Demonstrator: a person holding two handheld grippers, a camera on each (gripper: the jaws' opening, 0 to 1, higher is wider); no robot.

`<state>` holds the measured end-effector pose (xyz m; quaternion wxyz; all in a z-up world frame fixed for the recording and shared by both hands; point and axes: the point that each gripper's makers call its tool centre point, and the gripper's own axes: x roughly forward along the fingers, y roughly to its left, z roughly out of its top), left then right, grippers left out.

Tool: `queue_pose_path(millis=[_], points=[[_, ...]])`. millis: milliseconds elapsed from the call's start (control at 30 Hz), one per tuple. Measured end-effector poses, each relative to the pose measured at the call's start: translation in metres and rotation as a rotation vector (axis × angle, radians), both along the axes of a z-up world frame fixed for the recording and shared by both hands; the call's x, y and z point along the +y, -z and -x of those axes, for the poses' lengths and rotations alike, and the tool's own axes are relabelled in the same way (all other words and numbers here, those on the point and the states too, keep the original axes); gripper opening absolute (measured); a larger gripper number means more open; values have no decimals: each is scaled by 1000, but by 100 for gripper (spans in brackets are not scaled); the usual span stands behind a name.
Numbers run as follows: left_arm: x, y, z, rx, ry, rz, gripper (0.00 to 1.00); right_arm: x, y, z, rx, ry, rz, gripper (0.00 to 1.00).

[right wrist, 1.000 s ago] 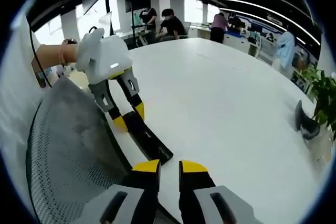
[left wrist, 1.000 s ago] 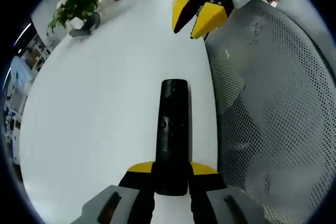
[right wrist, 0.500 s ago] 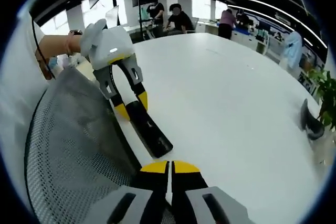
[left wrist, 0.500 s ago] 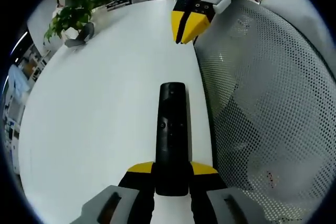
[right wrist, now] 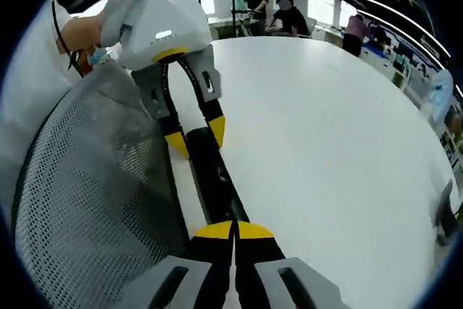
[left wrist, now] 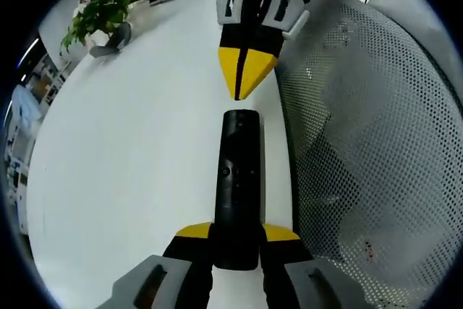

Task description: Press the specified remote control buttons in sequence, fully releasing each button before pressing the next.

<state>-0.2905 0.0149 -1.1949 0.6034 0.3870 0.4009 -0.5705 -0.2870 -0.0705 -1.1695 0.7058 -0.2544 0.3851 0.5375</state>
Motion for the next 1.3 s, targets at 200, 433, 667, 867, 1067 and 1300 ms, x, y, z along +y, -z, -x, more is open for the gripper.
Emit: queue_pose_path(millis=[200,433,667,867,1067,1300], points=[[0,0,0,-4,17,-2,24,1,11,7,-30,-118,67,0],[1,0,0,-4,-4,32,24,0,12,5,1,-83,103,0],[1,0,0,-2,-4,43,24,0,15,5,-24,-144,167,0],[1,0,1,1,-9,58,24,1,17,3,27,-128,232,0],[0,0,1,-1,-1,63,24,1,14,3,34,-67,118,0],[0,0,2,-3,-11,47,24,-2,14,1,49,2,-20,0]])
